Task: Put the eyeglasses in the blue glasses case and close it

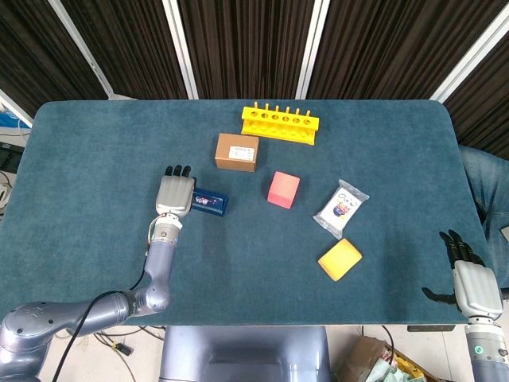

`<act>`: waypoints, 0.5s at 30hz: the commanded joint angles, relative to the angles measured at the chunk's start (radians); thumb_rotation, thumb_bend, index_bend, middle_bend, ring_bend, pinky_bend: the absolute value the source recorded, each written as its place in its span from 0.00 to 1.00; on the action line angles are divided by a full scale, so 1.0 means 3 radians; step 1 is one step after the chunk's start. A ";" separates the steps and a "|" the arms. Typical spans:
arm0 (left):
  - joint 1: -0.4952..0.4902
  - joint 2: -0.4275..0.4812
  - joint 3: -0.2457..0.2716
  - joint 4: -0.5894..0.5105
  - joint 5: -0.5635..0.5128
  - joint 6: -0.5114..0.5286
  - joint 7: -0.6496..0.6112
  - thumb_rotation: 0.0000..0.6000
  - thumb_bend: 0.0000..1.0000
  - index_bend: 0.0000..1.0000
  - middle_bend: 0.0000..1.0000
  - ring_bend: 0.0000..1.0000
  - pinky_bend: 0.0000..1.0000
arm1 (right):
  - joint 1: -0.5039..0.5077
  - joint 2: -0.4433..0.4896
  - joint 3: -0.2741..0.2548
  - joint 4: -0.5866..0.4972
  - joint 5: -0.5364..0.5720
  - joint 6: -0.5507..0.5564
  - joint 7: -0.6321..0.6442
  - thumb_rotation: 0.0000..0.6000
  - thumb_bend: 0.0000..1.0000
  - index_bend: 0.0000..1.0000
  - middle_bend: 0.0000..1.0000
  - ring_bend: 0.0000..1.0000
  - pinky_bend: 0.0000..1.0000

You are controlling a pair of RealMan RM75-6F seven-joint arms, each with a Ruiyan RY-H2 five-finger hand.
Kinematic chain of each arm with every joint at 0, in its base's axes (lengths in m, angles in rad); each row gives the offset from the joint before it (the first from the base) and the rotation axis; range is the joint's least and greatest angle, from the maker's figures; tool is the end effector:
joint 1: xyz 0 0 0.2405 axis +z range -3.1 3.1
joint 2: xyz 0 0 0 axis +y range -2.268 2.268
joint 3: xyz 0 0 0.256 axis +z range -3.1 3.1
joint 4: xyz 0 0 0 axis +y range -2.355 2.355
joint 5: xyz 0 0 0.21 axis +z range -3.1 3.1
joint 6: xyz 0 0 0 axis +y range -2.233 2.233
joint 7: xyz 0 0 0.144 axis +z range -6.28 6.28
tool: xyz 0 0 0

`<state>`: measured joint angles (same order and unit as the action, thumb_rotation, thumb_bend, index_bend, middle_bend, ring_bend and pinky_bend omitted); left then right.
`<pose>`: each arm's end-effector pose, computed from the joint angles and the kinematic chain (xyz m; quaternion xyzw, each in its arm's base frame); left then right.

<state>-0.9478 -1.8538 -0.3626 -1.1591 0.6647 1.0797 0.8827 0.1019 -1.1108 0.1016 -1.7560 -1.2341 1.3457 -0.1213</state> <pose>-0.1076 0.4057 -0.0537 -0.6910 -0.3382 -0.2735 0.5774 -0.3155 -0.1899 0.1469 0.5396 -0.4797 0.3279 0.6093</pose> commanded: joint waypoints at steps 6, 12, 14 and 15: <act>-0.0068 -0.0072 -0.0014 0.0121 -0.0049 -0.0019 0.0011 1.00 0.49 0.59 0.19 0.12 0.16 | 0.0001 0.0003 0.0000 -0.0005 0.0010 -0.0006 -0.0004 1.00 0.17 0.01 0.00 0.13 0.22; -0.0096 -0.0119 -0.0020 0.0217 -0.0088 -0.0038 0.0011 1.00 0.49 0.59 0.19 0.12 0.16 | 0.0002 0.0007 0.0002 -0.0007 0.0018 -0.0008 -0.0004 1.00 0.17 0.01 0.00 0.13 0.22; -0.0108 -0.0140 -0.0020 0.0265 -0.0099 -0.0047 0.0015 1.00 0.49 0.59 0.19 0.12 0.16 | 0.0002 0.0008 0.0003 -0.0008 0.0020 -0.0009 -0.0002 1.00 0.17 0.01 0.00 0.13 0.22; -0.0112 -0.0147 -0.0022 0.0278 -0.0104 -0.0051 0.0014 1.00 0.49 0.59 0.19 0.12 0.16 | 0.0002 0.0008 0.0003 -0.0008 0.0020 -0.0009 -0.0002 1.00 0.17 0.01 0.00 0.13 0.22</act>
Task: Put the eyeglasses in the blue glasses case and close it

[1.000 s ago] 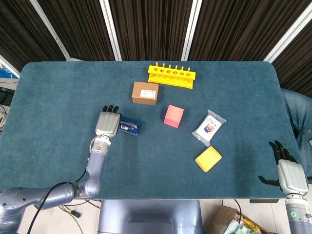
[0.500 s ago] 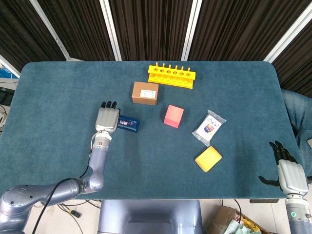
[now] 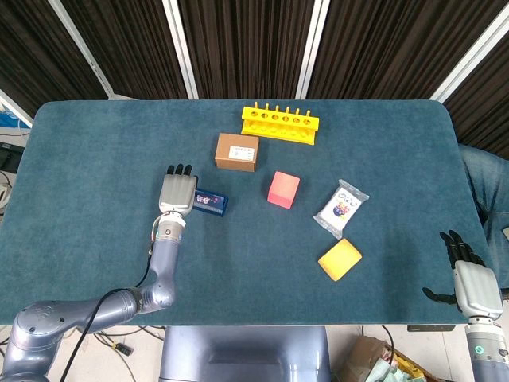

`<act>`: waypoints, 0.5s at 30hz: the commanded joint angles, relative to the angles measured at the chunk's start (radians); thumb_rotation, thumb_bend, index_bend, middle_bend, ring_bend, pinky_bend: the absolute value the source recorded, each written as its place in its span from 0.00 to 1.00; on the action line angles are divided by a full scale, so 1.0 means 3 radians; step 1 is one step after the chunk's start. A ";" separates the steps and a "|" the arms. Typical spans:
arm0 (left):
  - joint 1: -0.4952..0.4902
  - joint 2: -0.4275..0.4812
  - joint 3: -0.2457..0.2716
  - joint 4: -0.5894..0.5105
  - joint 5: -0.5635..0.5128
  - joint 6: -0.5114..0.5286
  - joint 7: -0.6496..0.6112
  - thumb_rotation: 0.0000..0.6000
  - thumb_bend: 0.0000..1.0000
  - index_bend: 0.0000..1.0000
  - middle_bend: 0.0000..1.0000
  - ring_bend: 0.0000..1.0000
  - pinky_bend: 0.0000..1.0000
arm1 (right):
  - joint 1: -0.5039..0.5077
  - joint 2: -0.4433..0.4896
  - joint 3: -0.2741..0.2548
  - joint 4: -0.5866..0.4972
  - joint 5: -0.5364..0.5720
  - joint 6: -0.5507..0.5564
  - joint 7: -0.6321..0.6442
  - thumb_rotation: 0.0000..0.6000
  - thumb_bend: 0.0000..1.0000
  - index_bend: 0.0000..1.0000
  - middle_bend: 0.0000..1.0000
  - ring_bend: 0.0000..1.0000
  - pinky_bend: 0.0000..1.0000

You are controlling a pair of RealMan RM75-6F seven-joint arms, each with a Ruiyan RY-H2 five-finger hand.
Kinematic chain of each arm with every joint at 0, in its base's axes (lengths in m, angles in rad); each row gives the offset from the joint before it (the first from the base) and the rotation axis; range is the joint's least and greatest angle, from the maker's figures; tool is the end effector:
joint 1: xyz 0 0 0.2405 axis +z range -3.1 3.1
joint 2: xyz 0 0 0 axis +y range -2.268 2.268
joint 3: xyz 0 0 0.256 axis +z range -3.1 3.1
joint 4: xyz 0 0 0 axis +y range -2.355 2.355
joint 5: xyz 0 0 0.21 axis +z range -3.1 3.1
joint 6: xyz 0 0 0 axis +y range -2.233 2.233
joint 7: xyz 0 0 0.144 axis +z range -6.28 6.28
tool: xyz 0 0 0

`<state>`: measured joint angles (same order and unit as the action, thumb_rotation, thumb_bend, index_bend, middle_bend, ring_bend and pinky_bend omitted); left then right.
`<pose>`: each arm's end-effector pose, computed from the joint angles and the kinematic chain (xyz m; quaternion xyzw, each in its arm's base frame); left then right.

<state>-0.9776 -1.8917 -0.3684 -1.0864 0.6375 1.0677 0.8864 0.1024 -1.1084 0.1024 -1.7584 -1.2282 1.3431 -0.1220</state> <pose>-0.1065 0.4121 -0.0611 -0.6876 -0.3400 -0.2646 0.5845 -0.3159 -0.1900 0.1473 0.5384 -0.4814 0.3264 0.6098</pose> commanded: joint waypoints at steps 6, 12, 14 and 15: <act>-0.0046 -0.0068 -0.0026 0.0140 -0.0003 -0.0022 -0.0041 1.00 0.49 0.59 0.19 0.12 0.16 | -0.0001 0.0002 0.0000 -0.0002 0.0004 0.0000 -0.0001 1.00 0.17 0.01 0.00 0.13 0.22; -0.0082 -0.0118 -0.0063 0.0259 0.0002 -0.0042 -0.0089 1.00 0.49 0.59 0.19 0.12 0.16 | 0.0001 0.0001 -0.0003 -0.0005 0.0007 -0.0005 -0.0009 1.00 0.17 0.01 0.00 0.13 0.22; -0.0094 -0.0131 -0.0073 0.0292 0.0002 -0.0047 -0.0094 1.00 0.49 0.59 0.19 0.12 0.16 | 0.0001 0.0001 -0.0003 -0.0005 0.0011 -0.0006 -0.0010 1.00 0.17 0.01 0.00 0.13 0.22; -0.0099 -0.0137 -0.0076 0.0307 -0.0001 -0.0051 -0.0092 1.00 0.49 0.59 0.19 0.12 0.16 | 0.0001 0.0002 -0.0003 -0.0006 0.0012 -0.0007 -0.0010 1.00 0.17 0.01 0.00 0.13 0.22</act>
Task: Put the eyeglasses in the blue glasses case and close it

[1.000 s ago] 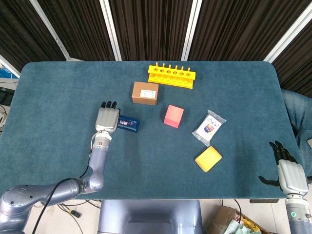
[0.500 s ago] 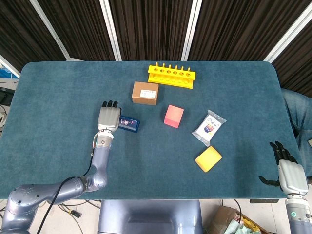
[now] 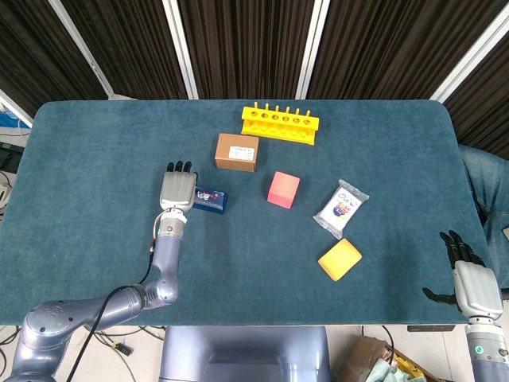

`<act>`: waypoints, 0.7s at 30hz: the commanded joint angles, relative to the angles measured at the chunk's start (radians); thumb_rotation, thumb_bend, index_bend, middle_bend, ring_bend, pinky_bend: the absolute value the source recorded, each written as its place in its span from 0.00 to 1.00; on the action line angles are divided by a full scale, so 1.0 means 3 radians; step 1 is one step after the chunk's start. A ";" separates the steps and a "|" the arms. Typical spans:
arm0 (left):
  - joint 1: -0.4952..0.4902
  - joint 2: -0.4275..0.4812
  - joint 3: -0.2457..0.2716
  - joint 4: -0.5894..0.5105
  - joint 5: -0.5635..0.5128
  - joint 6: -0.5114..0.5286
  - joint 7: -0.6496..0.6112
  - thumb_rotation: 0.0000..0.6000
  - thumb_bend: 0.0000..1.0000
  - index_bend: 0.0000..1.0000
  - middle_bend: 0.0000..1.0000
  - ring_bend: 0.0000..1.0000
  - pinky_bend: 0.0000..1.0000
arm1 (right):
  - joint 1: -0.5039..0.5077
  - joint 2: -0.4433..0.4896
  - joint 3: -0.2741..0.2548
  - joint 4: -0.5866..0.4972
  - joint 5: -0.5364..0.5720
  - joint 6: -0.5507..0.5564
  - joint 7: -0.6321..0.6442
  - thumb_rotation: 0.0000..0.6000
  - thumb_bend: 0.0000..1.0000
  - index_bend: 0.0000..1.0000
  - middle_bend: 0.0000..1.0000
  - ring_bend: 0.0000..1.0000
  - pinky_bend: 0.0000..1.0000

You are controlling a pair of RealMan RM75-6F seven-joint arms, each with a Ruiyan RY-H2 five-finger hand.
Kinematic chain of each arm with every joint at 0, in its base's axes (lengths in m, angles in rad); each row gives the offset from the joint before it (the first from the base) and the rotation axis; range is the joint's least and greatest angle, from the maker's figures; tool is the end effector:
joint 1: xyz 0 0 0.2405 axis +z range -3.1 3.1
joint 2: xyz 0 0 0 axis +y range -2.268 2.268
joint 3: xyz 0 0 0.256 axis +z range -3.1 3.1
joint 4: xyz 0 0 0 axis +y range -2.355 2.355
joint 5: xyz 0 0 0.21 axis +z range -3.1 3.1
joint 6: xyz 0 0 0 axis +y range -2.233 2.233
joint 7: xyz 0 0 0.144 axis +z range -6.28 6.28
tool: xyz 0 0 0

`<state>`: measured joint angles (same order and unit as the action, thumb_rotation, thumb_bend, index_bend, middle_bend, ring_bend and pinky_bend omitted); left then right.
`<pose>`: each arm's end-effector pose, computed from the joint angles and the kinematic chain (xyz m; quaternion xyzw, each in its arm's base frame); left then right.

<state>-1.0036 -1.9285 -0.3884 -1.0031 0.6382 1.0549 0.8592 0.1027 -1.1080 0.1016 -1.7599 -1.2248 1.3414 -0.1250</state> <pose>-0.1044 0.4213 -0.0638 -0.6760 -0.3437 -0.2702 0.5932 -0.3161 -0.1897 0.1471 0.5384 -0.4824 0.3245 0.6100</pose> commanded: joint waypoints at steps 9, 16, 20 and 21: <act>-0.0053 -0.0092 -0.0018 0.0195 -0.0028 -0.0055 0.0030 1.00 0.49 0.54 0.19 0.12 0.16 | 0.0000 0.0003 -0.0001 -0.0004 0.0008 -0.0005 0.0000 1.00 0.17 0.01 0.00 0.13 0.22; -0.0074 -0.0130 -0.0028 0.0283 0.0022 -0.0021 0.0028 1.00 0.49 0.42 0.18 0.12 0.16 | 0.0006 0.0012 0.0000 -0.0021 0.0019 -0.0017 -0.0007 1.00 0.17 0.01 0.00 0.13 0.22; -0.0079 -0.0146 -0.0035 0.0335 0.0005 -0.0035 0.0065 1.00 0.49 0.21 0.16 0.12 0.16 | 0.0005 0.0015 0.0000 -0.0022 0.0020 -0.0018 0.0000 1.00 0.17 0.01 0.00 0.13 0.22; -0.0079 -0.0147 -0.0037 0.0339 -0.0003 -0.0038 0.0075 1.00 0.48 0.14 0.15 0.12 0.16 | 0.0005 0.0015 0.0000 -0.0023 0.0020 -0.0018 0.0001 1.00 0.17 0.01 0.00 0.13 0.22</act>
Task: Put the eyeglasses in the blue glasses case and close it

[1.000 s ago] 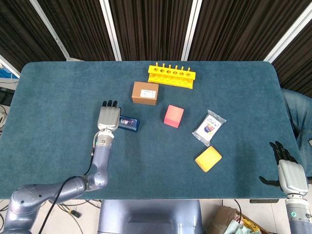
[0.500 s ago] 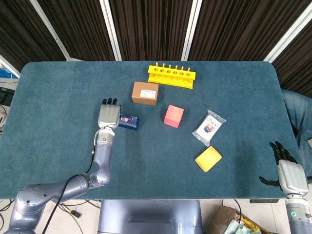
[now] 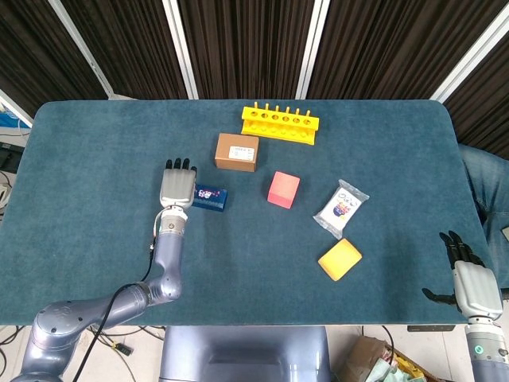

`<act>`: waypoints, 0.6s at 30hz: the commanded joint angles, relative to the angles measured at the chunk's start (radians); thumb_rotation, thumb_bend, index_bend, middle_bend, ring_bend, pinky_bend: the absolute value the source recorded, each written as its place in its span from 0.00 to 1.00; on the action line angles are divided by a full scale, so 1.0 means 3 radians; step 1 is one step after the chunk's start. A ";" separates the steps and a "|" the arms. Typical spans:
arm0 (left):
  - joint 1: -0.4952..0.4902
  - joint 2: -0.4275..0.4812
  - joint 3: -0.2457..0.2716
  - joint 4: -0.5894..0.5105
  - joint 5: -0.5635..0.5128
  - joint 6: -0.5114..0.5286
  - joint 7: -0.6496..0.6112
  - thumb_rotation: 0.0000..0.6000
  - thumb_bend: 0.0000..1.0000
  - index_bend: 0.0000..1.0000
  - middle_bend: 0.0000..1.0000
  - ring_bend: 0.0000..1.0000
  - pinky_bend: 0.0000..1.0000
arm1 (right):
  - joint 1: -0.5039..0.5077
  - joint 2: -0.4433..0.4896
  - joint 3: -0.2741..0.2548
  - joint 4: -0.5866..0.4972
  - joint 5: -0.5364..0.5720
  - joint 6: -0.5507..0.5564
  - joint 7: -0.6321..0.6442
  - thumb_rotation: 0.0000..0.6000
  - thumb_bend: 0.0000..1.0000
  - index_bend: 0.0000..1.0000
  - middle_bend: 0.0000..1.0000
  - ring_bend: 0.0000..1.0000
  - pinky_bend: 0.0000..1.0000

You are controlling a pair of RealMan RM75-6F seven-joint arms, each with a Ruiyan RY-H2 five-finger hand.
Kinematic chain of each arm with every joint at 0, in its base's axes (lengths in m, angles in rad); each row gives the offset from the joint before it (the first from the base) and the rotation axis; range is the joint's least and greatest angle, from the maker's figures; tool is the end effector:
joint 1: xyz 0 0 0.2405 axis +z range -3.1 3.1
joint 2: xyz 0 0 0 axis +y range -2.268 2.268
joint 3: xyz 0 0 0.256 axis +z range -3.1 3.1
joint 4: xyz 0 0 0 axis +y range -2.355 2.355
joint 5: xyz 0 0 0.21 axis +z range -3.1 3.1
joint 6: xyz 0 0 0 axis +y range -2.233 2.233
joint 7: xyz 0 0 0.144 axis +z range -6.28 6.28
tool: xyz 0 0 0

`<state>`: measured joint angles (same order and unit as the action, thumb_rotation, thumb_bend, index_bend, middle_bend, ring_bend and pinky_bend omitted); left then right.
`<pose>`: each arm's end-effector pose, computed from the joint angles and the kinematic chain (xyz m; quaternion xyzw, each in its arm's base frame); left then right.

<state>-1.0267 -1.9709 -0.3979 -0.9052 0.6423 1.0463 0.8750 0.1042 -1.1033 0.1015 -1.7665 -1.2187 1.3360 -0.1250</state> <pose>-0.1066 0.4291 -0.0671 -0.6719 -0.3286 -0.2572 0.6119 -0.3158 -0.1898 0.1473 0.5379 -0.4855 0.3230 0.6088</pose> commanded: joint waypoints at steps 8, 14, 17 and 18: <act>0.0012 0.0055 -0.0041 -0.0126 -0.0003 0.0013 0.0020 1.00 0.42 0.02 0.07 0.05 0.11 | 0.0006 -0.0002 0.0002 -0.0007 0.0003 -0.0002 -0.0011 1.00 0.17 0.01 0.00 0.13 0.22; 0.0122 0.0386 -0.0009 -0.0711 0.0038 0.0100 0.0101 1.00 0.36 0.02 0.02 0.00 0.02 | 0.0008 -0.0001 0.0004 -0.0003 0.0004 -0.0001 -0.0008 1.00 0.17 0.01 0.00 0.13 0.22; 0.0260 0.0690 0.0027 -0.1216 0.0045 0.0186 0.0127 1.00 0.36 0.03 0.01 0.00 0.01 | 0.0010 -0.0004 0.0005 0.0006 -0.0014 0.0008 -0.0011 1.00 0.17 0.01 0.00 0.13 0.22; 0.0308 0.0790 0.0042 -0.1376 0.0062 0.0223 0.0125 1.00 0.36 0.04 0.01 0.00 0.01 | 0.0010 -0.0006 0.0003 0.0010 -0.0022 0.0012 -0.0012 1.00 0.17 0.01 0.00 0.13 0.22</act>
<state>-0.9786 -1.8239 -0.3980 -1.1898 0.6528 1.0825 0.9024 0.1072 -1.1047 0.1028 -1.7643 -1.2238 1.3387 -0.1282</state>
